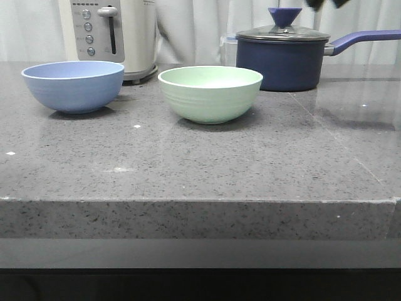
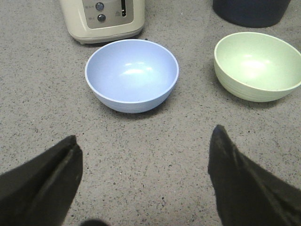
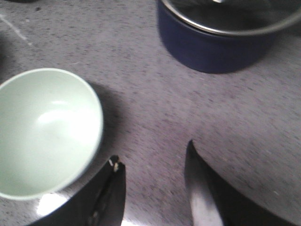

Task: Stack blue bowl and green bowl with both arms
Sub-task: 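Release the green bowl and lift the right gripper away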

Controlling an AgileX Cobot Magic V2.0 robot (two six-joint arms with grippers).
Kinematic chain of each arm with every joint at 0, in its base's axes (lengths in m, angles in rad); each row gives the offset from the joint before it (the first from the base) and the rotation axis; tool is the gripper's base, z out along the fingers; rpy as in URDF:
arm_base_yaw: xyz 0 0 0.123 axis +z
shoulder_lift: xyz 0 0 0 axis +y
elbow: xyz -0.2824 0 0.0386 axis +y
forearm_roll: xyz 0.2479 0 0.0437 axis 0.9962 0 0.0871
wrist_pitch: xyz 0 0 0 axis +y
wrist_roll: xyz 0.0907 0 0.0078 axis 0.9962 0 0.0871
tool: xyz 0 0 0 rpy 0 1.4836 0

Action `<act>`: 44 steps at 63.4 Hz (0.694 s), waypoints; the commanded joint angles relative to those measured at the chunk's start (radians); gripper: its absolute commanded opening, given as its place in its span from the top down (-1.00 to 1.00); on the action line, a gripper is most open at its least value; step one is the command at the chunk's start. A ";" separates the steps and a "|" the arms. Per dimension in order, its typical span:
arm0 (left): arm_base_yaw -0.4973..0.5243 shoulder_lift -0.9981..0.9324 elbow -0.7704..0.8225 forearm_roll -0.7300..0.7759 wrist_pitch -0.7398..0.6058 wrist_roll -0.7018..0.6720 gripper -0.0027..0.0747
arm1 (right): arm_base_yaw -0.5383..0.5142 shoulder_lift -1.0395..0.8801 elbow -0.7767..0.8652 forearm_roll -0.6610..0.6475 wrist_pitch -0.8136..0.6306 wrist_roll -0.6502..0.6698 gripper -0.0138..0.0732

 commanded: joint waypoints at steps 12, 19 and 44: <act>-0.008 -0.003 -0.030 -0.005 -0.064 -0.001 -0.48 | -0.072 -0.178 0.192 -0.005 -0.151 -0.003 -0.08; -0.008 -0.003 -0.030 -0.005 -0.064 -0.001 -0.48 | -0.071 -0.177 0.243 0.013 -0.158 -0.030 -0.08; -0.008 -0.003 -0.030 -0.011 -0.064 -0.001 -0.48 | -0.044 -0.138 0.290 0.406 -0.181 -0.466 -0.04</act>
